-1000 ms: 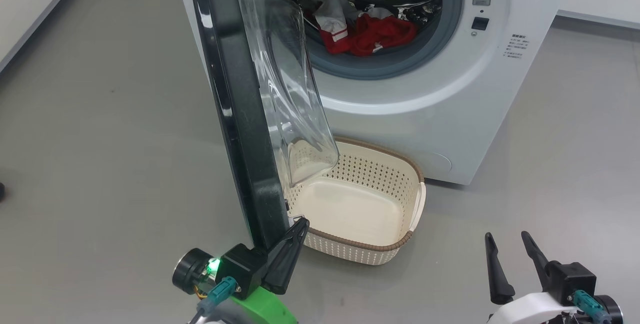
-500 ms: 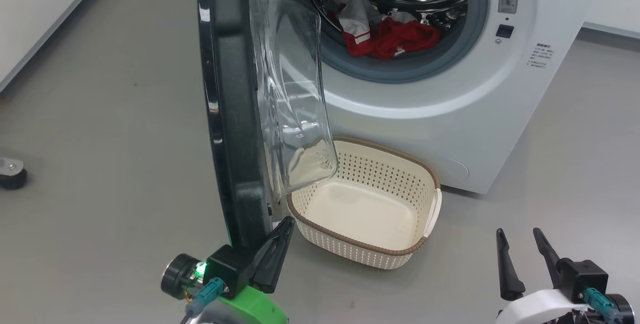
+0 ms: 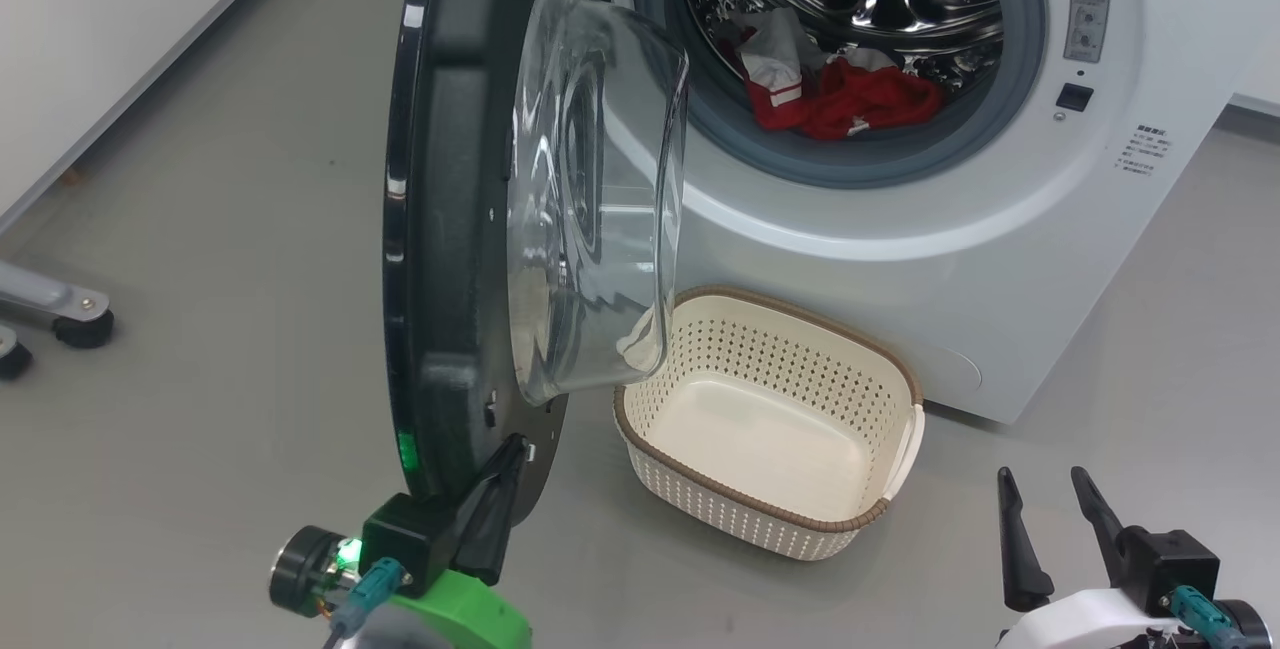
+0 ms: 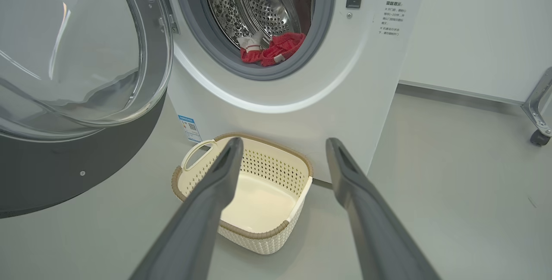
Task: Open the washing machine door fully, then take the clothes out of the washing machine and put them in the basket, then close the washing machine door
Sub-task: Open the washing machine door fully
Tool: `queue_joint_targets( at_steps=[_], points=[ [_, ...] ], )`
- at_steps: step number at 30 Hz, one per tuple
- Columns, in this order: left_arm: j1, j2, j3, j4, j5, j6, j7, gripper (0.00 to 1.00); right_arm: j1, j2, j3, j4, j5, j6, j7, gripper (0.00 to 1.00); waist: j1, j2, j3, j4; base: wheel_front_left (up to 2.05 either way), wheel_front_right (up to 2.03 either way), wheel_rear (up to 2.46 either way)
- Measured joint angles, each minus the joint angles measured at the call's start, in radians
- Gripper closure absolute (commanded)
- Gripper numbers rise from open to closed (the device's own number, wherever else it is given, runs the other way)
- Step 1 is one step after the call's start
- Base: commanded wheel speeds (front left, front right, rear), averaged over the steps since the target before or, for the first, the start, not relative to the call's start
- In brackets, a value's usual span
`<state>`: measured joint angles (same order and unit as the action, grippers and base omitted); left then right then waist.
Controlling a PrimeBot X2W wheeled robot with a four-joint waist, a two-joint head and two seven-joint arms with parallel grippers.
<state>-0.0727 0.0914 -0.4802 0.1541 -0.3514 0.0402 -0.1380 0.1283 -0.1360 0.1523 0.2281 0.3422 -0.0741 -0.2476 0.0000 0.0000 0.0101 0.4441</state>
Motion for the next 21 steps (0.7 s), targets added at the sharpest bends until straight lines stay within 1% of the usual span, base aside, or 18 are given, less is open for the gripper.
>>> queue_joint_targets(
  at_steps=[5, 10, 21],
  points=[
    [0.013, 0.025, 0.044, 0.009, 0.000, 0.018, -0.001, 1.00, 0.000, 0.002, 0.014, 0.000, 0.000, 0.001, 0.000, 0.00, 0.0000, 0.0000, -0.005, 0.013, 0.00, 0.00, 0.00],
    [0.013, 0.031, 0.080, 0.016, -0.003, 0.027, -0.006, 1.00, 0.000, 0.002, 0.019, -0.002, 0.000, 0.001, 0.000, 0.00, 0.0000, 0.0000, -0.001, 0.015, 0.00, 0.00, 0.00],
    [0.006, 0.058, 0.169, 0.051, -0.028, 0.052, -0.013, 1.00, -0.013, 0.003, 0.033, -0.012, -0.008, 0.002, 0.000, 0.00, 0.0000, 0.0000, 0.019, -0.008, 0.00, 0.00, 0.00]
  ],
)
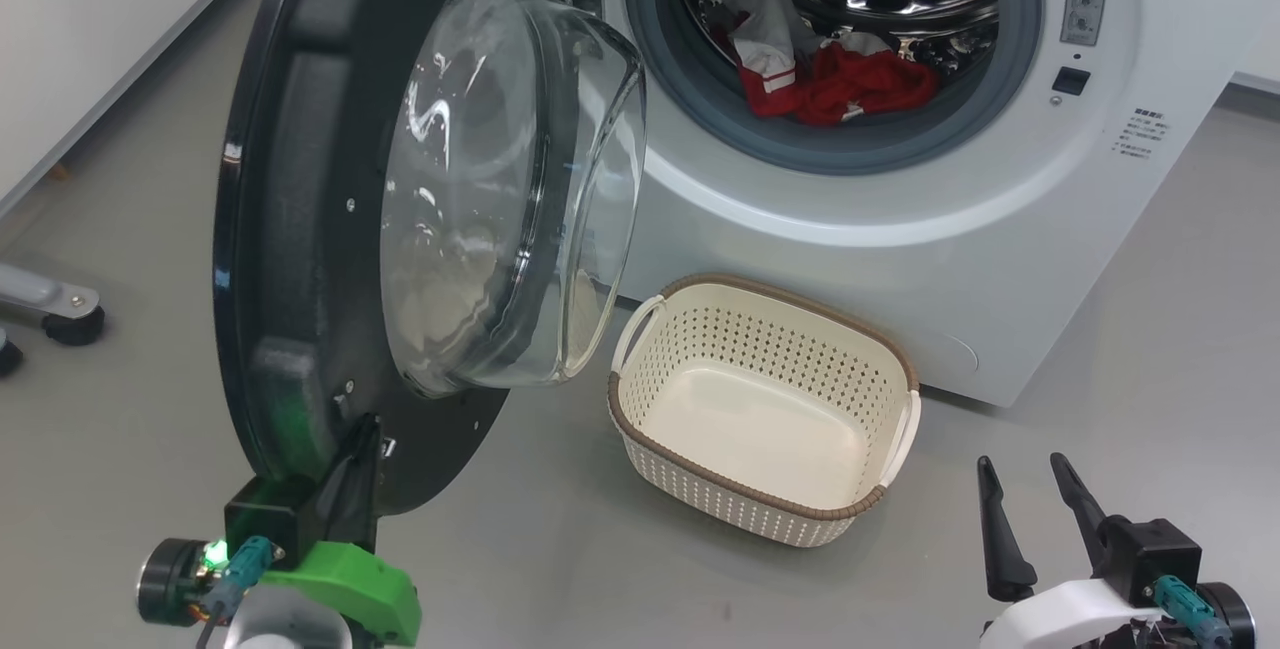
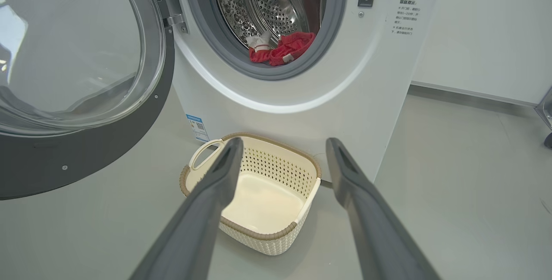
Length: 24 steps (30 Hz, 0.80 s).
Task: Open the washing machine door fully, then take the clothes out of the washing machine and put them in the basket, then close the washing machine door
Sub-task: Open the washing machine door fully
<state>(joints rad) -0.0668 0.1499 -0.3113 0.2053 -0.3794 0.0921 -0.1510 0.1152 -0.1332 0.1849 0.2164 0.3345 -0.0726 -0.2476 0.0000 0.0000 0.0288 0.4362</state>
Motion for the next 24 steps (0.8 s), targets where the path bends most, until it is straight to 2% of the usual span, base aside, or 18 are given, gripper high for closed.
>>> queue_joint_targets(
  at_steps=[24],
  points=[
    [-0.142, 0.035, 0.187, 0.108, -0.033, 0.017, -0.028, 1.00, -0.052, -0.020, -0.015, -0.025, -0.002, 0.001, 0.000, 0.00, 0.0000, 0.0000, 0.081, -0.066, 0.00, 0.00, 0.00]
  ],
)
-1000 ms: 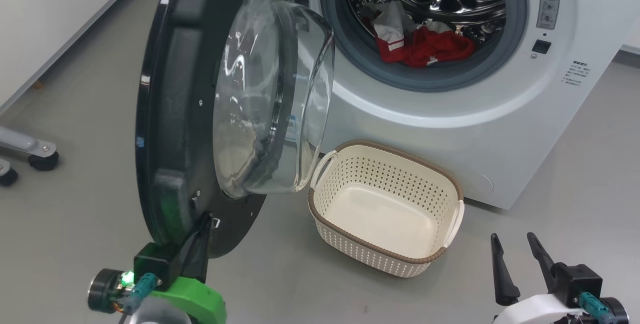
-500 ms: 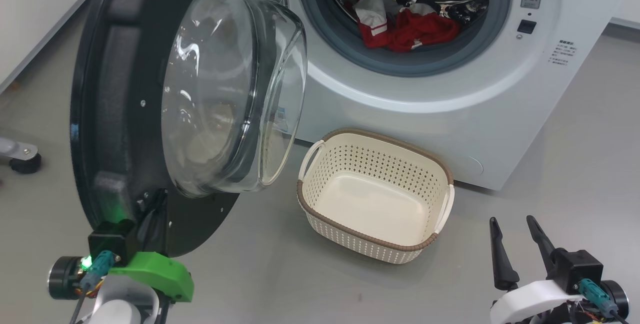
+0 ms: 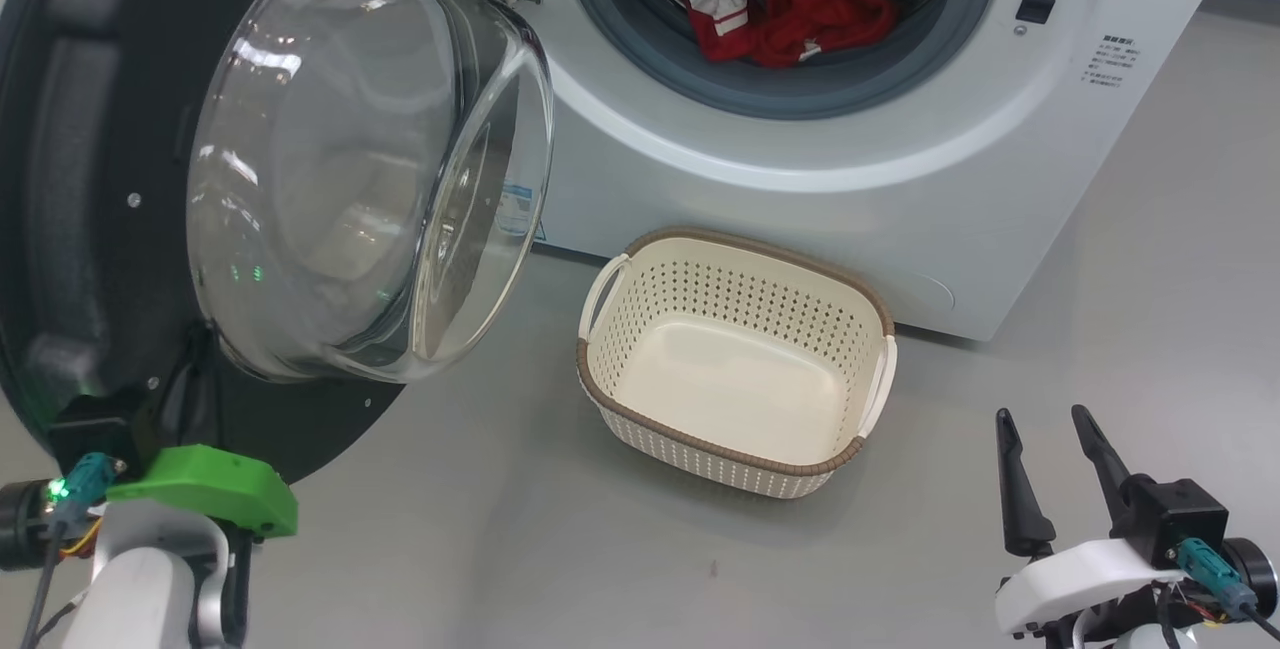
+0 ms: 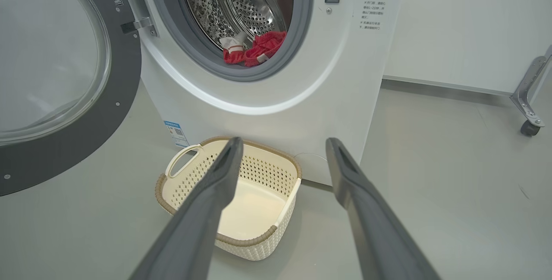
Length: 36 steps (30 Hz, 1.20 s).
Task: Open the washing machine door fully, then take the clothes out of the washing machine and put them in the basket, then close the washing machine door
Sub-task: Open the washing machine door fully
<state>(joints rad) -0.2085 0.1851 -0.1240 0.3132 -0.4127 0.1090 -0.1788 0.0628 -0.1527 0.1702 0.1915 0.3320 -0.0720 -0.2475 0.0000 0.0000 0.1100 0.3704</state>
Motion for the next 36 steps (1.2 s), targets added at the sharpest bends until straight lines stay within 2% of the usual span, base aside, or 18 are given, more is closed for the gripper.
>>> queue_joint_targets(
  at_steps=[15, 22, 36],
  points=[
    [-0.095, 0.030, 0.121, 0.129, -0.019, 0.000, -0.017, 1.00, -0.026, -0.012, -0.006, -0.001, 0.000, -0.001, 0.000, 0.00, 0.0000, 0.0000, 0.033, -0.011, 0.00, 0.00, 0.00],
    [-0.105, 0.040, 0.139, 0.163, -0.020, 0.002, -0.029, 1.00, -0.033, -0.012, -0.005, 0.002, 0.000, 0.000, 0.000, 0.00, 0.0000, 0.0000, 0.032, -0.018, 0.00, 0.00, 0.00],
    [-0.046, -0.014, 0.111, 0.129, 0.002, 0.005, -0.061, 1.00, -0.031, -0.012, -0.016, 0.015, 0.000, 0.000, 0.000, 0.00, 0.0000, 0.0000, 0.010, -0.021, 0.00, 0.00, 0.00]
  ],
)
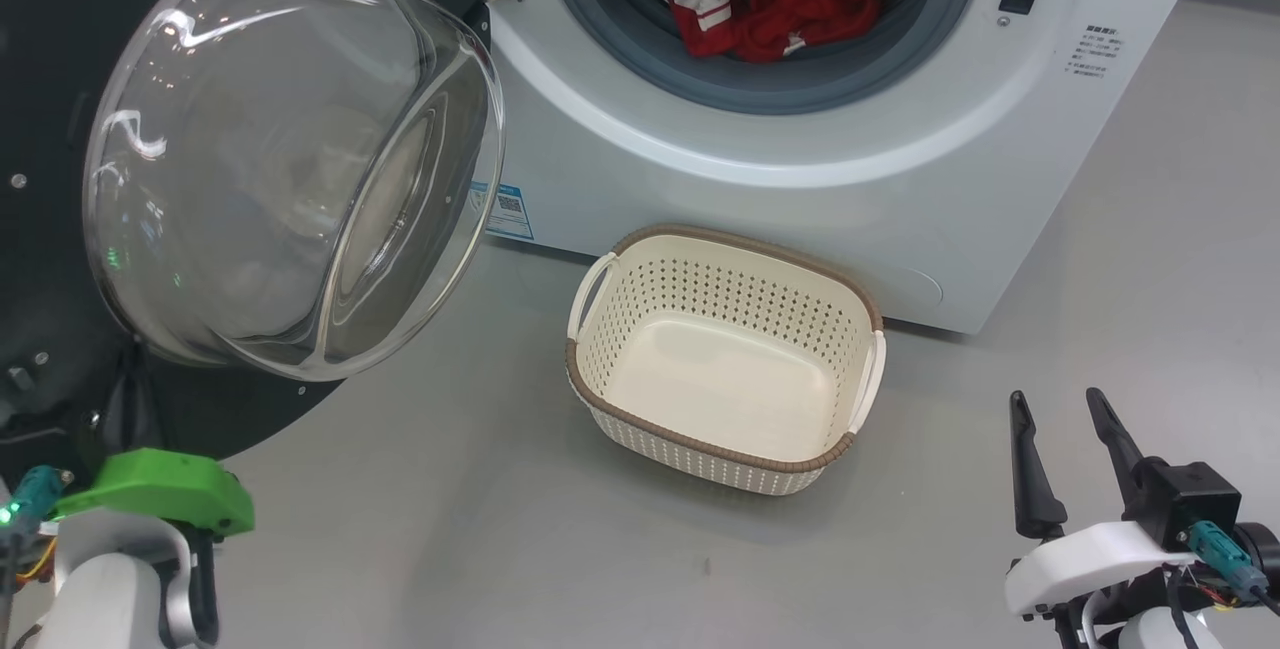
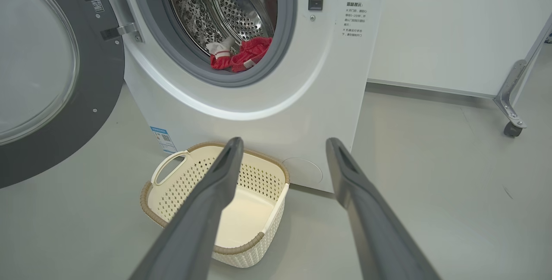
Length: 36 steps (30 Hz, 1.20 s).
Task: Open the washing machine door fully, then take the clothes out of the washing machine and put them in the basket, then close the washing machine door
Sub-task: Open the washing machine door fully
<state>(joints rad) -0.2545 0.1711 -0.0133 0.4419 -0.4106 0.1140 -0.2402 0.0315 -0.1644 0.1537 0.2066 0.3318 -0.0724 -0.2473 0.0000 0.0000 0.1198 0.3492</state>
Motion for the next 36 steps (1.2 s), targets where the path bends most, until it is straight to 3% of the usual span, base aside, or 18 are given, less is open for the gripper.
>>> queue_joint_targets(
  at_steps=[6, 12, 22, 26, 27, 29, 30, 36],
  points=[
    [0.058, -0.009, -0.052, -0.078, 0.035, -0.003, -0.009, 1.00, 0.003, 0.003, -0.003, 0.002, 0.000, 0.000, 0.000, 0.00, 0.0000, 0.0000, -0.015, 0.009, 0.00, 0.00, 0.00],
    [0.113, -0.035, -0.117, -0.145, 0.045, -0.042, -0.009, 1.00, 0.009, 0.008, 0.002, 0.001, 0.000, -0.001, 0.000, 0.00, 0.0000, 0.0000, -0.019, 0.000, 0.00, 0.00, 0.00],
    [0.182, -0.068, -0.213, -0.210, 0.067, -0.100, -0.009, 1.00, 0.008, 0.018, 0.023, -0.008, -0.012, 0.000, 0.000, 0.00, 0.0000, 0.0000, -0.023, -0.061, 0.00, 0.00, 0.00],
    [0.209, -0.071, -0.216, -0.209, 0.067, -0.101, -0.007, 1.00, 0.007, 0.027, 0.029, -0.017, -0.016, 0.000, 0.000, 0.00, 0.0000, 0.0000, -0.024, -0.096, 0.00, 0.00, 0.00],
    [0.213, -0.071, -0.216, -0.210, 0.067, -0.101, -0.007, 0.79, 0.007, 0.030, 0.033, -0.019, -0.018, 0.000, 0.000, 0.00, 0.0000, 0.0000, -0.024, -0.105, 0.00, 0.00, 0.00],
    [0.217, -0.071, -0.214, -0.211, 0.062, -0.101, -0.006, 0.20, 0.006, 0.036, 0.043, -0.023, -0.018, 0.001, 0.000, 0.00, 0.0000, 0.0000, -0.025, -0.124, 0.00, 0.00, 0.00],
    [0.218, -0.071, -0.213, -0.211, 0.058, -0.101, 0.003, 0.03, 0.006, 0.038, 0.045, -0.023, -0.018, 0.001, 0.000, 0.00, 0.0000, 0.0000, -0.025, -0.134, 0.00, 0.00, 0.00],
    [0.235, -0.071, -0.202, -0.226, 0.059, -0.089, 0.002, 0.00, 0.006, 0.039, 0.058, -0.029, -0.026, 0.001, 0.000, 0.00, 0.0000, 0.0000, -0.026, -0.198, 0.00, 0.00, 0.00]
  ],
)
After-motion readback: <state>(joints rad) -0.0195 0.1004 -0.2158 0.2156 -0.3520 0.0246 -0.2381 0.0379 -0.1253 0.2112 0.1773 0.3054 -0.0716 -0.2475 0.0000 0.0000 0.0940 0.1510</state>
